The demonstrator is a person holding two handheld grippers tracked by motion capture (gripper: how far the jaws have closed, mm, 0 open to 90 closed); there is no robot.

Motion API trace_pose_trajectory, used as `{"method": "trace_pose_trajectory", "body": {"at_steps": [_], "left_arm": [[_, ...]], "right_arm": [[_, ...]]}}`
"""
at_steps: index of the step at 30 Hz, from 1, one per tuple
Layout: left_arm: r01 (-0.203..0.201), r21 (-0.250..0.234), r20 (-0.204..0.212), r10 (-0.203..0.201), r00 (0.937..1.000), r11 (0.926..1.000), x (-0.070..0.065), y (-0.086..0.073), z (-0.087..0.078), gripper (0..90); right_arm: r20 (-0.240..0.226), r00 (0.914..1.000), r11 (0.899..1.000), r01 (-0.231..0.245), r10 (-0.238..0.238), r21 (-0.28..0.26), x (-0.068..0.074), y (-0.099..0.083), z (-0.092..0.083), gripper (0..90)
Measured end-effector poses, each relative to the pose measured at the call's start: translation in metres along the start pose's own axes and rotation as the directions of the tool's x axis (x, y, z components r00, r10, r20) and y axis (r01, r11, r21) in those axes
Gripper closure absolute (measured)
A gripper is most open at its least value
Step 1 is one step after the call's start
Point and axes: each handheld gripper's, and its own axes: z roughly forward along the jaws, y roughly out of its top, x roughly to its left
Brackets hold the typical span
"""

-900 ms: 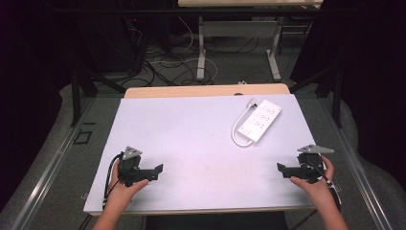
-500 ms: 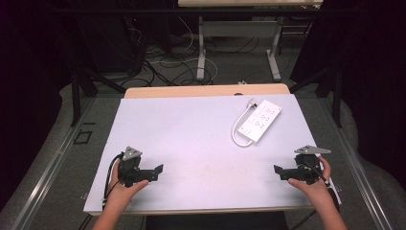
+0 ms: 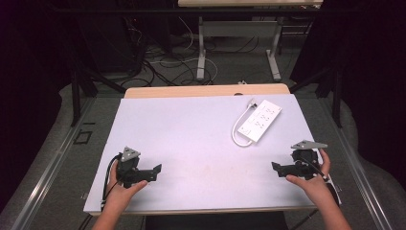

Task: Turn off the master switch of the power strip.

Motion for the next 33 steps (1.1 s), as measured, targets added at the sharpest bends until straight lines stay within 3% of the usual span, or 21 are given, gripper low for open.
{"method": "trace_pose_trajectory", "body": {"at_steps": [7, 11, 17, 26, 33], "left_arm": [[0.0, 0.005, 0.007, 0.0, 1.0, 1.0, -0.001, 0.0, 0.001, 0.4], [0.004, -0.002, 0.01, -0.004, 0.9999, 1.0, -0.002, -0.001, 0.002, 0.4], [-0.001, 0.017, 0.021, 0.001, 0.9998, 0.9999, -0.003, -0.001, 0.003, 0.4], [-0.002, 0.019, 0.026, 0.002, 0.9996, 0.9998, -0.004, -0.002, 0.003, 0.4], [-0.009, 0.025, 0.026, 0.008, 0.9996, 0.9997, -0.004, -0.002, 0.004, 0.5]], "right_arm": [[-0.022, 0.9996, 1.0, 0.016, -0.015, 0.017, 0.002, 0.008, -0.002, 0.0], [-0.007, 0.9996, 0.999, 0.027, -0.027, 0.04, 0.004, 0.012, -0.001, 0.0], [-0.017, 0.9995, 0.998, 0.028, -0.027, 0.055, 0.005, 0.018, 0.002, 1.1], [-0.021, 0.9968, 0.993, 0.078, -0.077, 0.083, 0.008, 0.029, 0.0, 2.1], [-0.027, 0.9963, 0.992, 0.084, -0.081, 0.099, 0.008, 0.038, -0.002, 3.1]]}}
